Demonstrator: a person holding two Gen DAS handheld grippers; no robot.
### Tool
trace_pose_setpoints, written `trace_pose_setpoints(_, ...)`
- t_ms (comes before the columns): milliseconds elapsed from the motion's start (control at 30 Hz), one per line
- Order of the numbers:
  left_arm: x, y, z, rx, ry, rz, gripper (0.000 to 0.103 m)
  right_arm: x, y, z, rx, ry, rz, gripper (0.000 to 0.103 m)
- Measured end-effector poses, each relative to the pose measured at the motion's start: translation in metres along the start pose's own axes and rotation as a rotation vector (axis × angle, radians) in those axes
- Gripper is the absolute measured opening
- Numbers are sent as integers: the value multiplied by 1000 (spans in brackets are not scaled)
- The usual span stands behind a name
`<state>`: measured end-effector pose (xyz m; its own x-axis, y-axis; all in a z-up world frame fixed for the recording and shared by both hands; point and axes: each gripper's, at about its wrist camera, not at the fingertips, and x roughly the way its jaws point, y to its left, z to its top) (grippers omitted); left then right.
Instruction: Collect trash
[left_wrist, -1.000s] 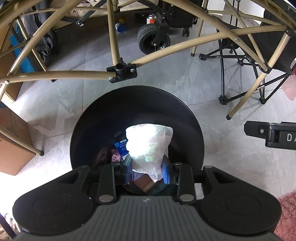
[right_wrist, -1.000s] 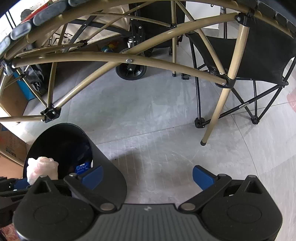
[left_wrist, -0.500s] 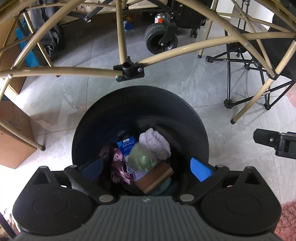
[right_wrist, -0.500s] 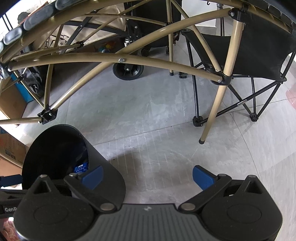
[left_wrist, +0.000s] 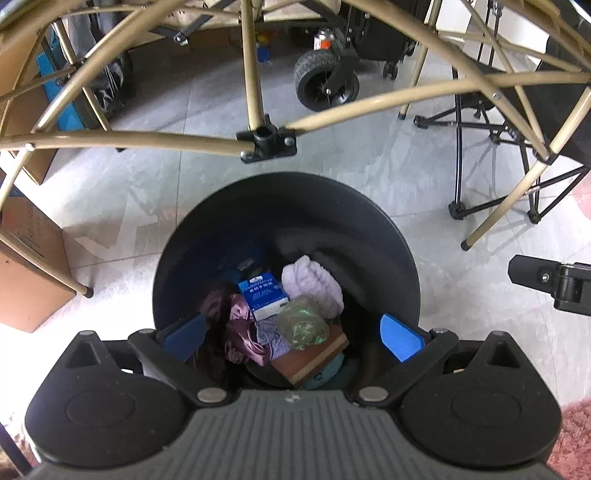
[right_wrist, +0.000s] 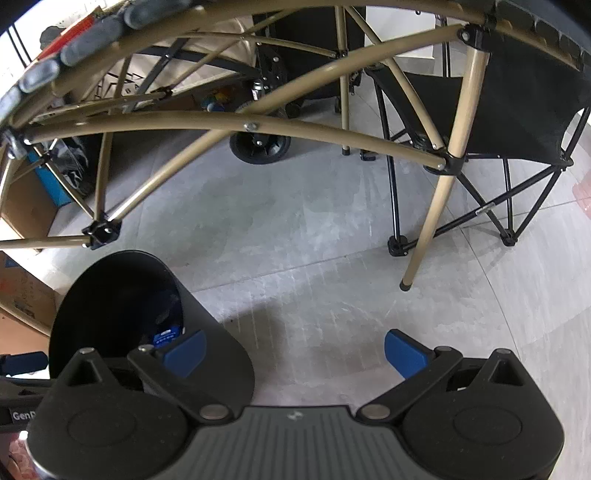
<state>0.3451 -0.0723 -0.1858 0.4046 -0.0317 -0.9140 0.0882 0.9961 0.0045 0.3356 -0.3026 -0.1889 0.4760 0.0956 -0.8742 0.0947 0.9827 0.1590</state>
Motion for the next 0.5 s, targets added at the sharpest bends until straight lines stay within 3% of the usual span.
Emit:
trace_pose_setpoints(200,-30,7,-7,-26,-89,22,103,-19,9,-2,-33,-64,33,103)
trace_pose_setpoints(500,-109,25,-34,-39,-285,24,103,-85,27,-17,-75,-247,116,103)
